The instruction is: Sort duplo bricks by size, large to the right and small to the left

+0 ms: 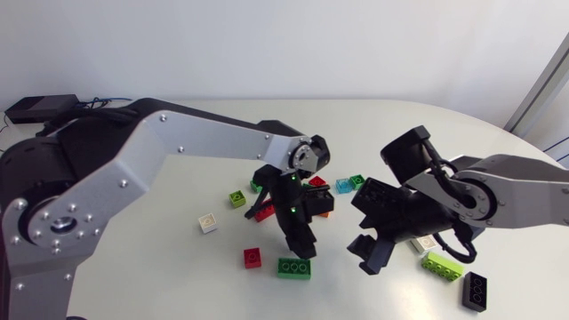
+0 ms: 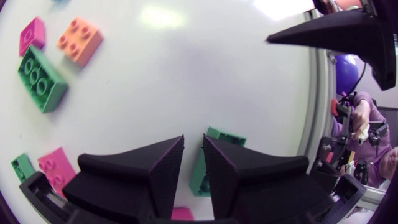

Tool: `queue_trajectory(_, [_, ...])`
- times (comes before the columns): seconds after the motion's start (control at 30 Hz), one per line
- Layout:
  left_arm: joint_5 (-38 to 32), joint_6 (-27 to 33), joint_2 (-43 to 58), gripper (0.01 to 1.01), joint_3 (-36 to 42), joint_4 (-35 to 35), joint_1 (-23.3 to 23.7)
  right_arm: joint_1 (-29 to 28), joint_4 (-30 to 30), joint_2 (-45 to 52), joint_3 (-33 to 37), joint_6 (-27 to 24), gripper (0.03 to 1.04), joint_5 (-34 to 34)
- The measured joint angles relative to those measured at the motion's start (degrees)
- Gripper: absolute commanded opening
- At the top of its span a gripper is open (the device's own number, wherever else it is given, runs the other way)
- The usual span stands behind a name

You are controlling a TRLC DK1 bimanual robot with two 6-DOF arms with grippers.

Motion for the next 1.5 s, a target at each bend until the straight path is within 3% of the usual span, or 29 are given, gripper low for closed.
queue_trajectory(0.17, [1.4, -0.13, -1.6, 0.248, 2.21, -0.87, -0.2, 1.51, 0.44, -0.39, -0.74, 0.24, 0.86, -1.64])
queue_trajectory(0.37, [-4.74, 1.31, -5.97, 0.249, 1.14, -0.85, 13.29, 13.0, 5.03, 7.21, -0.46, 4.02, 0.9, -1.92])
queue_trajectory(0.47, [-6.69, 2.34, -6.56, 0.251, -0.07, -0.81, 17.88, 16.26, 6.16, 11.39, 0.5, 5.18, 0.9, -2.03])
queue_trajectory(0.67, [-7.06, 3.54, -6.56, 0.251, -1.38, 0.22, 17.77, 17.99, 8.11, 16.94, 2.95, 6.27, 0.86, -2.05])
queue_trajectory(0.7, [-7.02, 3.54, -6.56, 0.251, -1.38, 0.46, 17.66, 17.99, 8.13, 17.22, 3.08, 6.27, 0.8, -2.05])
queue_trajectory(0.77, [-7.04, 3.56, -6.36, 0.251, -1.38, 0.68, 17.35, 18.01, 8.09, 17.77, 3.3, 6.27, 0.36, -2.05])
queue_trajectory(0.8, [-7.04, 3.56, -6.14, 0.251, -1.38, 0.66, 17.25, 18.01, 8.07, 17.94, 3.32, 6.27, 0.21, -2.05])
queue_trajectory(0.97, [-7.02, 3.56, -4.22, 0.251, -1.36, 0.61, 16.26, 17.64, 7.91, 17.79, 3.15, 6.23, 0.21, -2.03])
queue_trajectory(1.17, [-6.82, 3.78, -3.82, 0.248, -1.38, 0.63, 14.95, 10.05, 5.77, 9.53, -1.92, 3.82, 0.21, -2.01])
queue_trajectory(1.5, [-6.16, 4.0, 0.72, 0.243, -0.76, -0.09, 13.33, -16.63, -6.19, -10.4, -9.44, -10.6, 0.21, -6.49])
